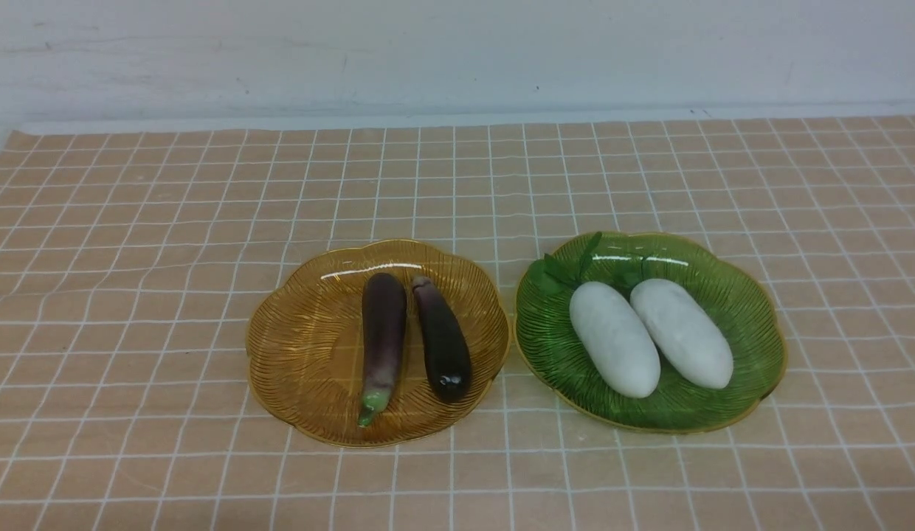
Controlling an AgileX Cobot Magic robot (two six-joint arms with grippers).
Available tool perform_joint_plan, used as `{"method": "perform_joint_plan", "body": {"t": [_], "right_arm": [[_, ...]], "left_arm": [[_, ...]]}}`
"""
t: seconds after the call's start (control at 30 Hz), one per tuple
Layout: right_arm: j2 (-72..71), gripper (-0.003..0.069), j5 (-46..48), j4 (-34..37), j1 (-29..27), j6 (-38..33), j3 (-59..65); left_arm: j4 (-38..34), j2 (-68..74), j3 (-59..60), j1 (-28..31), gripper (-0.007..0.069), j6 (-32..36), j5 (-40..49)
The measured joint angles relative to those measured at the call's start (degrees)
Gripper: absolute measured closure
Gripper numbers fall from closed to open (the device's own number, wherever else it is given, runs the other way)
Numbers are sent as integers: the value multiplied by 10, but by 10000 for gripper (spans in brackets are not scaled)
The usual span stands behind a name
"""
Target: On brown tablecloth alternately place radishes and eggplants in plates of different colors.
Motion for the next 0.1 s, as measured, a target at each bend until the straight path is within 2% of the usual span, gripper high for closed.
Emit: {"method": "perform_joint_plan", "body": {"t": [0.1], "right_arm": [[0,677,0,0,0,0,0]], "left_arm": [[0,0,0,0,627,0,0]]}}
